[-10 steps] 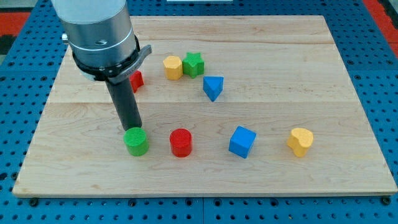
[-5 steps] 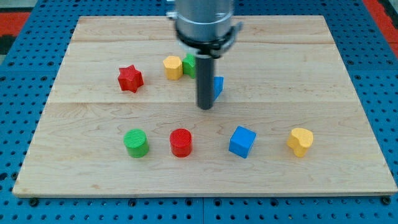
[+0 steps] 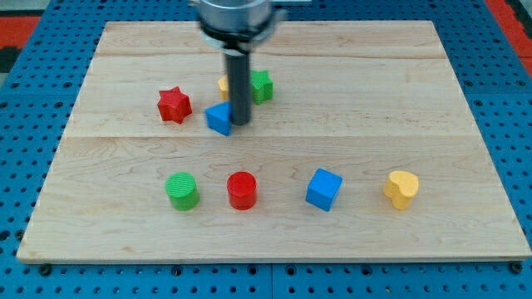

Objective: Push the red star towards the bottom left

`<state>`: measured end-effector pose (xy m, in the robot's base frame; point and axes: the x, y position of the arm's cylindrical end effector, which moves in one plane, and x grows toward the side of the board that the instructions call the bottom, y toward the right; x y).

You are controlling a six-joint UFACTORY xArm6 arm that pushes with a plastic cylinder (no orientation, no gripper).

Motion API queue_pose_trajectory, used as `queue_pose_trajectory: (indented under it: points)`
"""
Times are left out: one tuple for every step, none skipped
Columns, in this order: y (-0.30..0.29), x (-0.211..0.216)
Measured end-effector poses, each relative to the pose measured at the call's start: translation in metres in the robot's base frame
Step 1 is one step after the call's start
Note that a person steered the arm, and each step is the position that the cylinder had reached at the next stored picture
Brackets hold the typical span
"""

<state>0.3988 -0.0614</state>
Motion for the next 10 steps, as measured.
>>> queue_pose_trajectory:
  points:
    - [-0.012,-0.035]
    - [-0.054,-0.032]
    - [-0.069,-0.022]
    - [-0.069,-0.024]
    - [-0.108,-0.024]
    - [-0.112,-0.004]
    - [-0.143,0.021]
    - [-0.149,0.036]
    - [-0.148,-0.002]
    - [-0.103,0.019]
